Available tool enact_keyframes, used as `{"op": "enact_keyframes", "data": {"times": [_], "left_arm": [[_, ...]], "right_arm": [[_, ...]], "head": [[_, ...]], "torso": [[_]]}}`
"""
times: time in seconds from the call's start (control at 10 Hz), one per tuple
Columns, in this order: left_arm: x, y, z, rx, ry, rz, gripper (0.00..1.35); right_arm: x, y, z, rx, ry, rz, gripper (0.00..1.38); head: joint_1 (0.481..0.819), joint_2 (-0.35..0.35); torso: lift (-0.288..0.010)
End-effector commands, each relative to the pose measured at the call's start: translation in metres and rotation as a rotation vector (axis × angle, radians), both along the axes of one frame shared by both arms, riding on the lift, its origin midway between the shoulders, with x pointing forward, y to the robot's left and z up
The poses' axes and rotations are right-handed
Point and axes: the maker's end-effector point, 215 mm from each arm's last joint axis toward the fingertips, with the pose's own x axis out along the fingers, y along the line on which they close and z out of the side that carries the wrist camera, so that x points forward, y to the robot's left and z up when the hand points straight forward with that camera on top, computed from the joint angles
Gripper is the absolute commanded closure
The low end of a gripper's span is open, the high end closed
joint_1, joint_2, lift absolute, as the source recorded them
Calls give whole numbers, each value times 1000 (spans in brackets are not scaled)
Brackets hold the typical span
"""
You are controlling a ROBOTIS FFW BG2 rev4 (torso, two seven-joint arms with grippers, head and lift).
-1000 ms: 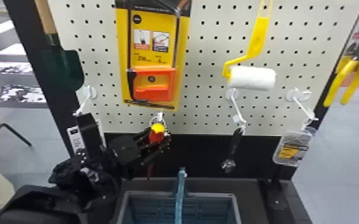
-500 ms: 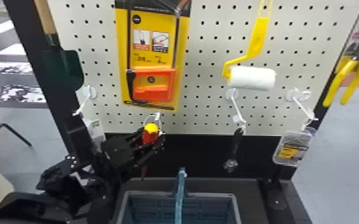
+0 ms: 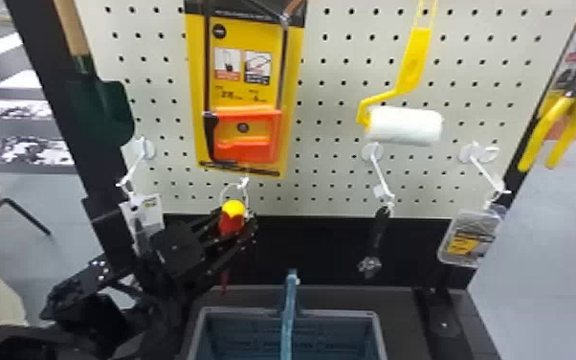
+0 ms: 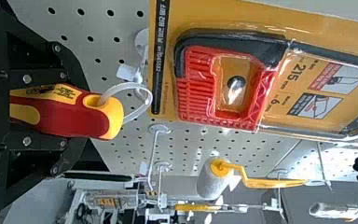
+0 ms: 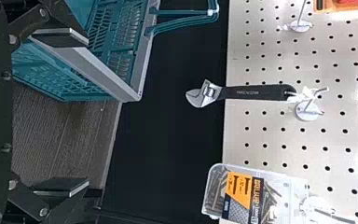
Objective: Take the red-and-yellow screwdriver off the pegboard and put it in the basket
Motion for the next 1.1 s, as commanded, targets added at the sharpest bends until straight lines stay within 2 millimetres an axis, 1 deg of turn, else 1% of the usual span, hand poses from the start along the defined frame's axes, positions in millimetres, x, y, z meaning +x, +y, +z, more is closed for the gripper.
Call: {"op": "enact_keyframes", "data": {"times": [0.0, 0.2, 0.5, 0.7, 0.8, 1.0], "left_arm": [[-1, 0, 0, -5, 1, 2, 1150], [-2, 0, -1, -5, 3, 4, 1150], [-6, -5, 12, -20, -13, -3, 1150], [-8, -7, 9, -28, -5, -2, 1151], [-9, -1, 6, -36, 2, 13, 1151], [-16, 21, -6, -53, 33, 75, 1153]], "right_arm": [[0, 0, 0, 2, 1, -1, 231], [0, 0, -1, 2, 3, -1, 231], [-1, 0, -3, 2, 7, -1, 229], [-1, 0, -3, 2, 5, -1, 229], [-1, 0, -3, 2, 5, -1, 229], [-1, 0, -3, 2, 5, -1, 229]], "head": [[549, 0], [549, 0], [549, 0], [549, 0], [549, 0], [549, 0]], "torso": [[-100], [-100], [-100], [-100], [-100], [-100]]}}
